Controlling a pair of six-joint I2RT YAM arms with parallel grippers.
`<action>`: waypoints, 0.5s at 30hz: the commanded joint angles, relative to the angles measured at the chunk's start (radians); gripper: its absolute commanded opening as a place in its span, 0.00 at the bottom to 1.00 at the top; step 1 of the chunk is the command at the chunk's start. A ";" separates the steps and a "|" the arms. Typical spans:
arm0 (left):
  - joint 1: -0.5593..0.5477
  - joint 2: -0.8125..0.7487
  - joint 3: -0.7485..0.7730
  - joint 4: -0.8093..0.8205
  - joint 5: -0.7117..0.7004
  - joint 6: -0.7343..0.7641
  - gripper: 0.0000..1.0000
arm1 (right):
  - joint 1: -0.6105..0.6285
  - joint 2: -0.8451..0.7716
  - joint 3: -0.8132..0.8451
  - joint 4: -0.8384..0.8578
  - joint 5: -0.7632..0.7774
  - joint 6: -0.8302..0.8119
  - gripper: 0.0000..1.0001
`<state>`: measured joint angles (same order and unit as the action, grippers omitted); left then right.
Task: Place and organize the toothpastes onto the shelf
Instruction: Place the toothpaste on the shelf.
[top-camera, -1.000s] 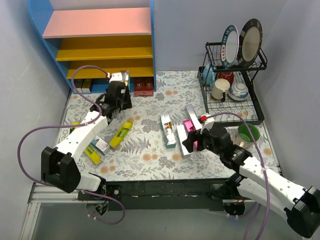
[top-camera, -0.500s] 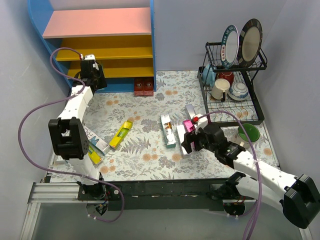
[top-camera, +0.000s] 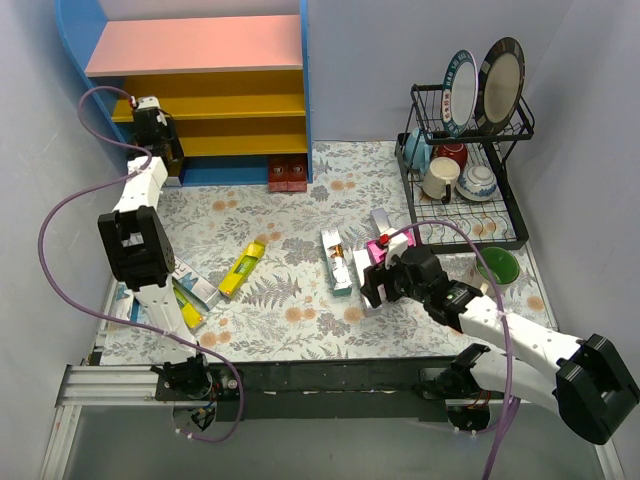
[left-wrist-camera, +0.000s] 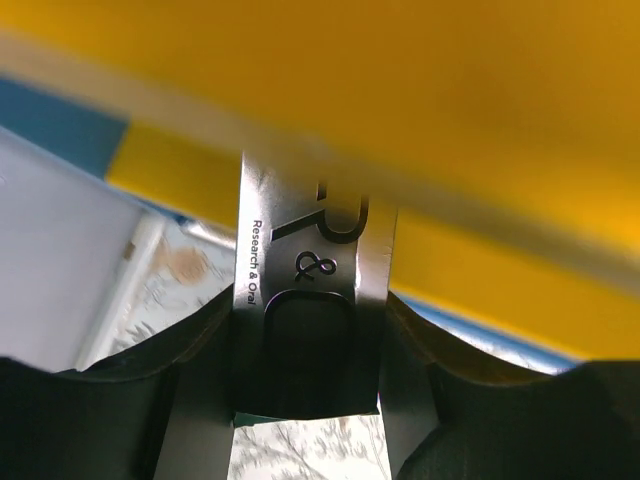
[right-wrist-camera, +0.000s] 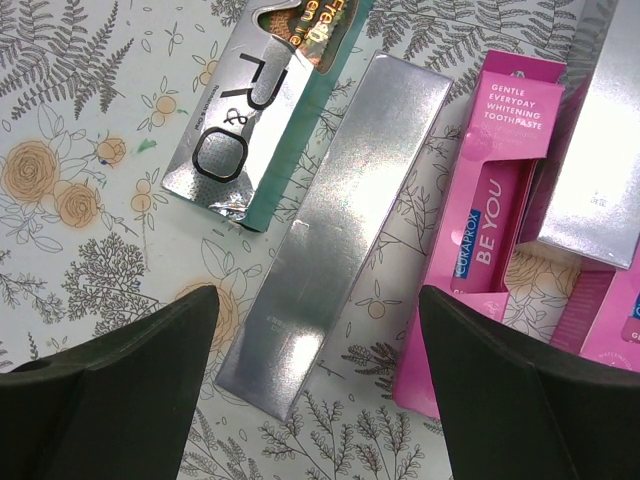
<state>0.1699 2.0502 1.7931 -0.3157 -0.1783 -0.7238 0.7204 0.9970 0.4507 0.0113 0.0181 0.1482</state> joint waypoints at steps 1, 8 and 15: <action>0.011 0.011 0.094 0.087 -0.041 0.032 0.40 | 0.004 0.015 0.039 0.058 -0.010 -0.019 0.89; 0.023 0.044 0.127 0.096 -0.101 -0.002 0.62 | 0.002 0.034 0.040 0.061 -0.043 -0.021 0.89; 0.034 0.004 0.085 0.090 -0.151 -0.060 0.75 | 0.004 0.029 0.028 0.070 -0.047 -0.021 0.89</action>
<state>0.2043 2.0739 1.8832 -0.2905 -0.2649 -0.7261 0.7204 1.0302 0.4507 0.0299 -0.0116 0.1413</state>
